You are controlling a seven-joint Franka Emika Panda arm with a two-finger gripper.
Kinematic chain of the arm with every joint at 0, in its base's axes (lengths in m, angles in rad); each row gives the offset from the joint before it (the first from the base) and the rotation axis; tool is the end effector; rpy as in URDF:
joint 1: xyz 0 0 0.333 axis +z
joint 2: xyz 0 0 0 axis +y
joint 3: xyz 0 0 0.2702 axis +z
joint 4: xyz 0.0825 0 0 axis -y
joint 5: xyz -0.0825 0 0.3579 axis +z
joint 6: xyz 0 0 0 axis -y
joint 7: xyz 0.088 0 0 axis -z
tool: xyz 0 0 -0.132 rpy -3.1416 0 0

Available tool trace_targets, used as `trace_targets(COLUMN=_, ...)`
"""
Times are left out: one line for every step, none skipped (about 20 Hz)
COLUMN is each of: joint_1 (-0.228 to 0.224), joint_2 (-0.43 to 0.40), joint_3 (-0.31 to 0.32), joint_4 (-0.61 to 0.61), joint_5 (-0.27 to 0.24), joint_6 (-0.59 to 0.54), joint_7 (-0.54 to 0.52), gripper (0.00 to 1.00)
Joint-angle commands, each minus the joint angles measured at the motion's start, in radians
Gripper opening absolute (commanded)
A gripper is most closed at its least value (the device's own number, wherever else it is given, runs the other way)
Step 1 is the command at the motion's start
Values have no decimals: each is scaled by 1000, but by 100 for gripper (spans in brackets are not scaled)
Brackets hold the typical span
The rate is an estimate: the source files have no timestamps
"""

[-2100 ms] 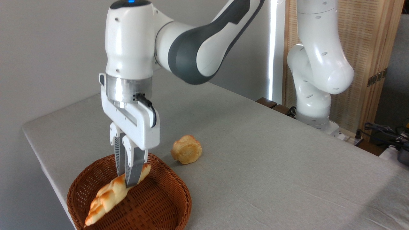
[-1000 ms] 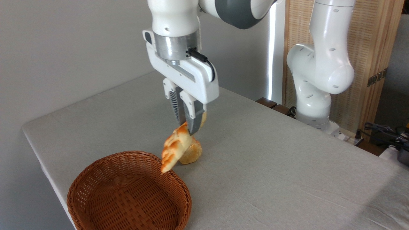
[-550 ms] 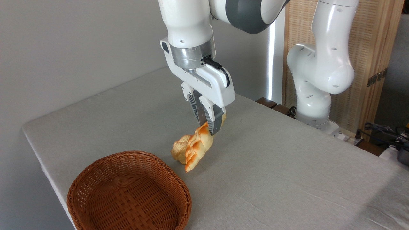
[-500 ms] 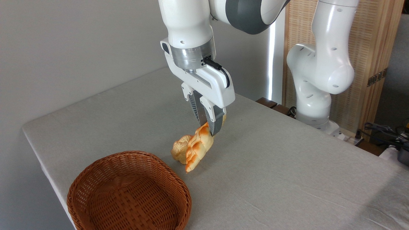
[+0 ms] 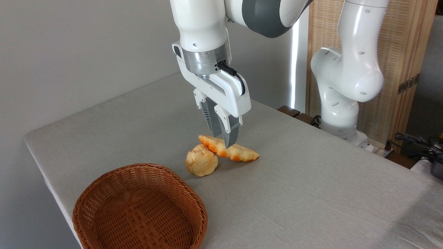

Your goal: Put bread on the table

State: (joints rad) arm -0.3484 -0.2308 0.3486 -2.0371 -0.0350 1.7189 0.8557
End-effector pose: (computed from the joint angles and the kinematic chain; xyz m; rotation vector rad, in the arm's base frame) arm 0.4638 0.0024 0.4662 2.7232 -1.2507 -0.0689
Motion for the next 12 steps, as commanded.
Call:
trace_targets(joint_1=-11, joint_2=-7, joint_3=-3, joint_4=6, joint_5=14, joint_6=63, joint_7=14, gripper=100)
trace_targets(joint_1=-9, joint_2=-8, joint_3=-3, joint_4=11, joint_5=13, joint_6=88, joint_7=13, gripper=100)
trace_targets(joint_1=-11, joint_2=-8, joint_3=-5, joint_4=21, joint_5=12, joint_6=114, joint_7=11, gripper=100)
trace_targets(joint_1=-11, joint_2=-8, joint_3=-5, joint_4=28, joint_5=12, joint_6=142, joint_7=10, gripper=100)
trace_targets(joint_1=-11, joint_2=-8, joint_3=-7, joint_4=37, joint_5=12, joint_6=174, joint_7=10, gripper=100)
trace_targets(joint_1=-11, joint_2=-8, joint_3=-13, joint_4=41, joint_5=12, joint_6=203, joint_7=8, gripper=100)
trace_targets(joint_1=-11, joint_2=-7, joint_3=-17, joint_4=43, joint_5=12, joint_6=232, joint_7=3, gripper=100)
trace_targets(joint_1=-9, joint_2=-5, joint_3=-17, joint_4=43, joint_5=12, joint_6=247, joint_7=0, gripper=100)
trace_targets(joint_1=-9, joint_2=-4, joint_3=-17, joint_4=41, joint_5=13, joint_6=246, joint_7=0, gripper=100)
trace_targets(joint_1=-9, joint_2=1, joint_3=-16, joint_4=41, joint_5=12, joint_6=243, joint_7=-3, gripper=100)
trace_targets(joint_1=-9, joint_2=2, joint_3=-16, joint_4=41, joint_5=12, joint_6=243, joint_7=-4, gripper=100)
trace_targets(joint_1=-9, joint_2=5, joint_3=-16, joint_4=41, joint_5=12, joint_6=243, joint_7=-16, gripper=100)
